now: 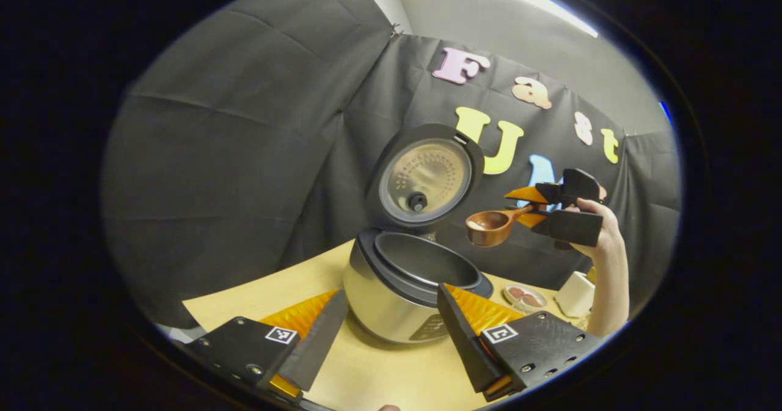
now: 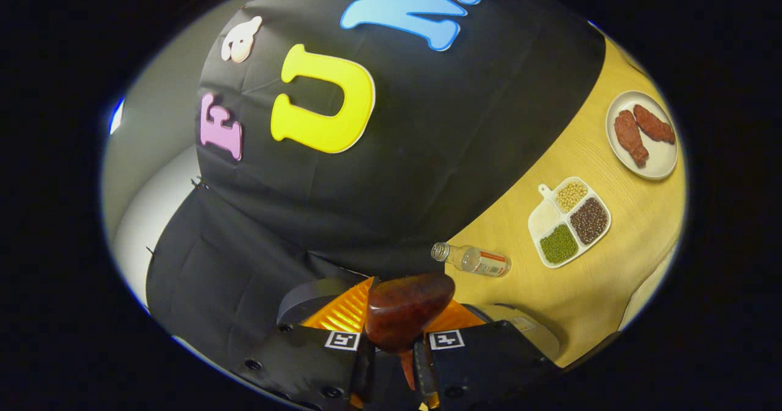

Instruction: Close the left gripper, press the button to open the rice cooker; take a wooden spoon from the chopstick holder with the right hand, scoop a spoonful of rice and pour it into the rice cooker, then put the wooden spoon back into the chopstick holder.

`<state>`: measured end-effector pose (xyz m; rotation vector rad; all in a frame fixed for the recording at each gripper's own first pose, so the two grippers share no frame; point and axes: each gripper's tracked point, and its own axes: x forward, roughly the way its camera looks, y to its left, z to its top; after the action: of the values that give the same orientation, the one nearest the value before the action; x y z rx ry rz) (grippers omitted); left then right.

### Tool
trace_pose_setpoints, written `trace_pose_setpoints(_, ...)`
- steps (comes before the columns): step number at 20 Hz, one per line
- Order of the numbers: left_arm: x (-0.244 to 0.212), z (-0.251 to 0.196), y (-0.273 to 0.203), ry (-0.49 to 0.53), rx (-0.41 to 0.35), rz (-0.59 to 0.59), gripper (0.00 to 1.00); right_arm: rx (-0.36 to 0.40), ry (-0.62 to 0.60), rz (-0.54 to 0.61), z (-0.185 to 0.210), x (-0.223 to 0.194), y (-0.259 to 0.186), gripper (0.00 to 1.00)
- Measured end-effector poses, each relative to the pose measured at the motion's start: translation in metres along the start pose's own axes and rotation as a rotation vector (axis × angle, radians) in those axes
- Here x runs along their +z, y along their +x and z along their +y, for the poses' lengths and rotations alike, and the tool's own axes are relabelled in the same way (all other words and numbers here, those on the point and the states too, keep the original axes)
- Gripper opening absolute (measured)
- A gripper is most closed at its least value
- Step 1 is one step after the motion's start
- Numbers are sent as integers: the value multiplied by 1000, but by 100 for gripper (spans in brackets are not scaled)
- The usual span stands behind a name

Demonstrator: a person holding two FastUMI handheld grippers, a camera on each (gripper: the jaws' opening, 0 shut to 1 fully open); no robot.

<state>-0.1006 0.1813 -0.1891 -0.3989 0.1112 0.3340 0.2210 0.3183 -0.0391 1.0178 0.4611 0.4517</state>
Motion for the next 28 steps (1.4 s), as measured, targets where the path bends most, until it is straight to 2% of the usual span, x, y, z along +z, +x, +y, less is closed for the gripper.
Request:
trace_pose_setpoints(4,0,5,2,-1,5,0,93,2,-228,40,26,-30,11,27)
trace_pose_setpoints(8,-3,-1,5,-25,-10,12,94,-4,-511,63,41,-58,16,27)
trace_pose_setpoints(15,3,-5,-2,-13,-22,2,94,13,-837,24,54,-80,17,27)
trace_pose_setpoints(19,10,-5,-1,-11,-25,-5,94,81,-993,31,59,-99,11,27)
trace_pose_setpoints(20,11,-7,-1,-12,-33,-10,94,106,-1035,38,60,-105,11,24)
trace_pose_setpoints(21,12,-7,-3,-14,-41,-14,94,115,-1086,37,59,-108,9,27)
trace_pose_setpoints(23,12,-10,-5,-17,-53,-19,94,119,-1192,30,55,-114,7,23)
trace_pose_setpoints(24,12,-9,-5,-15,-52,-19,94,126,-1242,32,52,-119,10,27)
trace_pose_setpoints(27,14,-9,-5,-10,-51,-20,92,112,-1393,12,47,-126,11,24)
trace_pose_setpoints(28,15,-10,-5,-10,-53,-22,92,98,-1436,1,46,-126,11,27)
